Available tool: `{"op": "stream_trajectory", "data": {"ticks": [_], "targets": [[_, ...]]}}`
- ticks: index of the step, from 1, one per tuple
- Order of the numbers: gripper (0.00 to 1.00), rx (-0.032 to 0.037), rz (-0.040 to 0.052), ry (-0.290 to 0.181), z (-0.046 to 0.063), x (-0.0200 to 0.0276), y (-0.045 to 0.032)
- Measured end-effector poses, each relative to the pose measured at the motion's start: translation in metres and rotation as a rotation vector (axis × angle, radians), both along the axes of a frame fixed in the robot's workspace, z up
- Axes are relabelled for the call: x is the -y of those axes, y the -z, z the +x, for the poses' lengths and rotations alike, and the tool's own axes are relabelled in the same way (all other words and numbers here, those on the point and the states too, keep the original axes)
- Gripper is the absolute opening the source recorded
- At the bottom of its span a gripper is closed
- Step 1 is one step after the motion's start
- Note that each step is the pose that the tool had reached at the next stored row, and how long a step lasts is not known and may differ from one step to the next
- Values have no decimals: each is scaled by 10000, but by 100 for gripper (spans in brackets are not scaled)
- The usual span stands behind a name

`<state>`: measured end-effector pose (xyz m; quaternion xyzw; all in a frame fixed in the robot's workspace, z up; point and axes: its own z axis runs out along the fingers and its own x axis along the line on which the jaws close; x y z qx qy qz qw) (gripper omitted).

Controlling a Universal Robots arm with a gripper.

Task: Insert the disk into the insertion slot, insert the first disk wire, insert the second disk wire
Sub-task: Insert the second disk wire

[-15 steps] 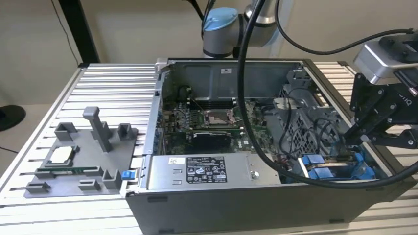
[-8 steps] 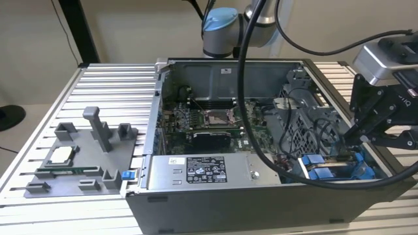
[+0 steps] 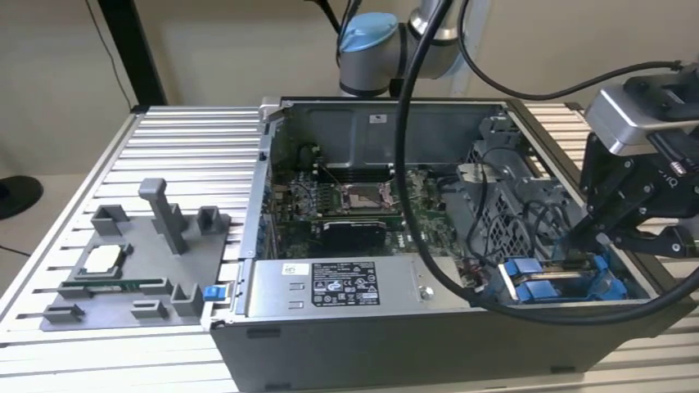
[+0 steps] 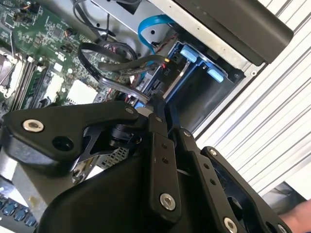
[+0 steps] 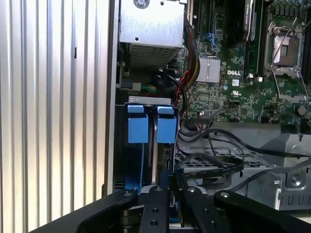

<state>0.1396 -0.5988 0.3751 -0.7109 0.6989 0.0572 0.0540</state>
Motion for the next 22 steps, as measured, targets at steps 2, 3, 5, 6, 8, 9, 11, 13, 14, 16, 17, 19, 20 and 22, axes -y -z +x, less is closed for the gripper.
{"op": "stream_trajectory", "data": {"ticks": [2,3,5,6,8,9,11,13,14,16,17,19,20,22], "targets": [[0,-1,0,220,0,0,19],[0,0,0,344,0,0,27],[0,-1,1,451,0,0,37],[0,0,-1,452,0,0,39],[0,0,-2,453,0,0,39],[0,0,-1,453,-1,0,40],[0,0,-1,453,0,0,41],[0,0,0,453,0,0,42],[0,-2,0,453,0,0,43],[0,-48,3,454,-1,0,52],[0,-86,1,453,-1,0,57],[0,-164,-2,453,0,0,70],[0,-202,-4,454,-1,0,78],[0,-266,-6,454,-1,0,96]]}}
